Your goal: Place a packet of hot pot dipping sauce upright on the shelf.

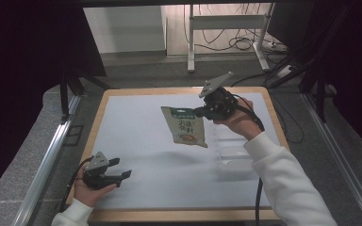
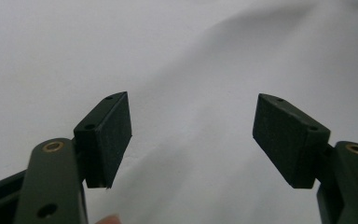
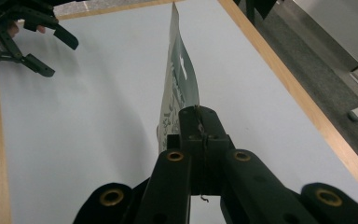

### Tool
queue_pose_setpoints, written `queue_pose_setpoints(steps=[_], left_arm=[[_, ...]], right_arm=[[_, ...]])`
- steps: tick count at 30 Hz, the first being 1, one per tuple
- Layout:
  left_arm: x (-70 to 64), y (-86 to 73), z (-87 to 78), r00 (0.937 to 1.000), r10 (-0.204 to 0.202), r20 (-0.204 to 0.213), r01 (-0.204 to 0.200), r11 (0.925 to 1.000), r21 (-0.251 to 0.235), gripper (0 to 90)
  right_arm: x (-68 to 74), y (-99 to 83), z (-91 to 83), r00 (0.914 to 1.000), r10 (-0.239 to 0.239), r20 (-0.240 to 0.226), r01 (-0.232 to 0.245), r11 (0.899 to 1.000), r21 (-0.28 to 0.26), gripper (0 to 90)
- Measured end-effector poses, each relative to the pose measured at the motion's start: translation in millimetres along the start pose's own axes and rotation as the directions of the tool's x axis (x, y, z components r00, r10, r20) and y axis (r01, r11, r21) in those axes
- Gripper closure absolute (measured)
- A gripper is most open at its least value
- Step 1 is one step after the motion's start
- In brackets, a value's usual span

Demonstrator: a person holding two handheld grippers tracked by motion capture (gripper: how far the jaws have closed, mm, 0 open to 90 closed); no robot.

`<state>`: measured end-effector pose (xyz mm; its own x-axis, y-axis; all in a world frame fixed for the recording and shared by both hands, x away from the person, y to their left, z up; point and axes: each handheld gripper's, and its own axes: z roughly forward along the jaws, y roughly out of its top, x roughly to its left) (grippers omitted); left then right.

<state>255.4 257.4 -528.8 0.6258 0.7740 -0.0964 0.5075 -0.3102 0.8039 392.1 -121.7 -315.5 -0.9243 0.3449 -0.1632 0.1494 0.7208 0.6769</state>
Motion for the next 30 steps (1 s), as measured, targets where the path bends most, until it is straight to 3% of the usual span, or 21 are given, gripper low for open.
queue_pose_setpoints(steps=[19, 30], left_arm=[[2.5, 1.0, -0.6, 1.0, -0.003, -0.006, 0.003, 1.0, -0.004, 27.7], [2.1, 1.3, 0.6, 1.0, -0.002, -0.006, 0.002, 1.0, 0.0, 27.7]], right_arm=[[-19.6, -21.7, -32.3, 0.9973, 0.053, 0.05, -0.052, 0.998, -0.033, 90.0], [-33.1, -38.7, -60.3, 0.9915, 0.089, 0.095, -0.084, 0.995, -0.06, 90.0]])
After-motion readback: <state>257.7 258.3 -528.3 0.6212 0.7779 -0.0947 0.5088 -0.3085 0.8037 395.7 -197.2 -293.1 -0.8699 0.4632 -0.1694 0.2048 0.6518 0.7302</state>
